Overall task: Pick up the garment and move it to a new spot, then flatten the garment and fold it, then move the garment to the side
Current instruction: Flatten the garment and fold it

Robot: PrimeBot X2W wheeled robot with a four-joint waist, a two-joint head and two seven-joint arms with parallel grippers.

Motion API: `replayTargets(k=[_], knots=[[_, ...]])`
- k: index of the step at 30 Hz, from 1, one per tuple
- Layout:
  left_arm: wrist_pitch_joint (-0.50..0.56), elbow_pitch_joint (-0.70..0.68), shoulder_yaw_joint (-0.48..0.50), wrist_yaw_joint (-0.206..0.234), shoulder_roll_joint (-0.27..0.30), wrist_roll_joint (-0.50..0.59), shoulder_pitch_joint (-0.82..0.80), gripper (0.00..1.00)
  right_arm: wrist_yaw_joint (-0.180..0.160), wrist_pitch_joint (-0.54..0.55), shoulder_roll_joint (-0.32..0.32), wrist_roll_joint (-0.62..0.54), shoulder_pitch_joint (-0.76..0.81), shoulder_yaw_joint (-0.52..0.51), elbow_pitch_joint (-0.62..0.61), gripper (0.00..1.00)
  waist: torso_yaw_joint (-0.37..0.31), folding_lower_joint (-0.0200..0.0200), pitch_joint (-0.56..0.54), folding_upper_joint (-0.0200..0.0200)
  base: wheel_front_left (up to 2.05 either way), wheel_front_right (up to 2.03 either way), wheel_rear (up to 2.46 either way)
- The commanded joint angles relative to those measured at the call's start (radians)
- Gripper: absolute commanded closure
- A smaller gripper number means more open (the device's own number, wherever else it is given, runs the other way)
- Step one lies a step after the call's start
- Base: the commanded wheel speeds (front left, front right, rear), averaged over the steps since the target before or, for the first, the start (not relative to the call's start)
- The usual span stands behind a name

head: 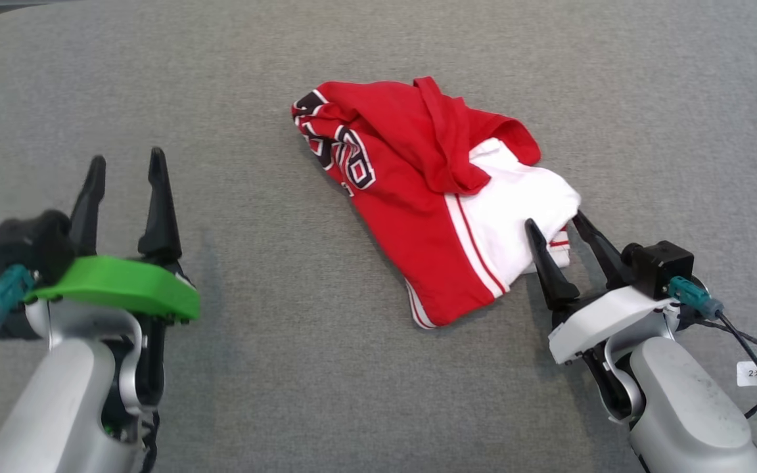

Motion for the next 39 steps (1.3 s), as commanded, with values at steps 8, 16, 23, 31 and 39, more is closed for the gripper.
replayTargets(k=[8, 16, 23, 31, 39], knots=[[-0.032, -0.089, 0.009, 0.039, -0.024, -0.031, 0.128, 0.0, 0.0, -0.003, -0.02, 0.032, -0.053, -0.013, 0.032, 1.0, 0.056, 0.0, -0.013, -0.0001, 0.0, 0.0, 0.0], [-0.062, -0.095, 0.008, 0.031, -0.046, -0.05, 0.166, 0.0, 0.0, -0.003, -0.094, -0.008, -0.105, -0.027, -0.032, 1.0, 0.059, 0.0, -0.058, -0.0001, 0.0, 0.0, 0.0], [-0.075, -0.059, -0.021, 0.006, -0.078, -0.066, 0.186, 0.0, 0.0, 0.073, -0.203, -0.011, -0.258, 0.011, -0.076, 1.0, 0.09, 0.0, -0.127, -0.0001, 0.0, 0.0, 0.0], [-0.087, 0.006, -0.075, -0.042, -0.121, -0.077, 0.177, 0.0, 0.0, 0.276, -0.295, 0.009, -0.54, 0.089, 0.012, 1.0, 0.193, 0.0, -0.204, -0.0001, 0.0, 0.0, 0.0], [-0.099, 0.073, -0.137, -0.083, -0.183, -0.084, 0.167, 0.0, 0.0, 0.314, -0.327, -0.047, -0.799, 0.072, 0.275, 1.0, 0.363, 0.0, -0.257, -0.0001, 0.0, 0.0, 0.0]])
